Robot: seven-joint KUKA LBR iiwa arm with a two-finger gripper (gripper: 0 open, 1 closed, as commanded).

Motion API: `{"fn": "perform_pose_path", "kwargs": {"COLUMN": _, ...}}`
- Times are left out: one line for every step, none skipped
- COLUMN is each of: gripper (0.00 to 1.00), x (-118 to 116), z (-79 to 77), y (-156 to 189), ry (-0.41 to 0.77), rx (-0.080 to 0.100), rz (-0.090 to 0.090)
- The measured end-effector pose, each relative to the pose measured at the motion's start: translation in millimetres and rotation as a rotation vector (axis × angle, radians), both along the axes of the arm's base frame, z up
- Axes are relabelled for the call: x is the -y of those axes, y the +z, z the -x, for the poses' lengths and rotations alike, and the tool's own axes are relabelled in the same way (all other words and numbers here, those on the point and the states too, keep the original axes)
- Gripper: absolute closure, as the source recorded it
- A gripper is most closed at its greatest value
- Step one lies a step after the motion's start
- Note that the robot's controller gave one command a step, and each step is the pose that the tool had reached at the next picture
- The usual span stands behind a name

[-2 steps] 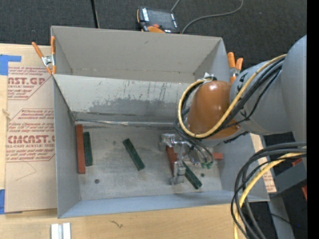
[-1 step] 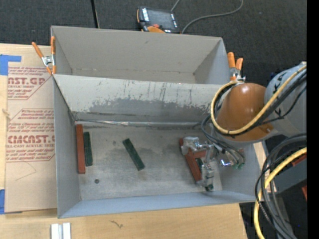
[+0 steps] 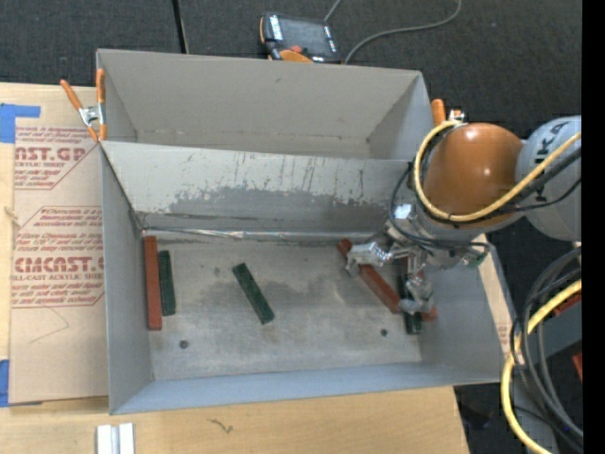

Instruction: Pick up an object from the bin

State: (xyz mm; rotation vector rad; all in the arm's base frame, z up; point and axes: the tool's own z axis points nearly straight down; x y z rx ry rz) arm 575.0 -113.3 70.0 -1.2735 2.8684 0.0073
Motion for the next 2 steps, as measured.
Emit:
{"fn": "perform_pose_path", "kwargs": {"gripper": 0.0, "x": -1, "z": 5.7, "y": 0, "ry": 0.045, "rx": 0.004, "rz": -0.003}}
{"fn": "perform_pose_path", "kwargs": {"gripper": 0.0, "x": -3, "z": -16.9, "y": 14, "ry": -0.047, "rx": 0.002, "rz": 0.002}}
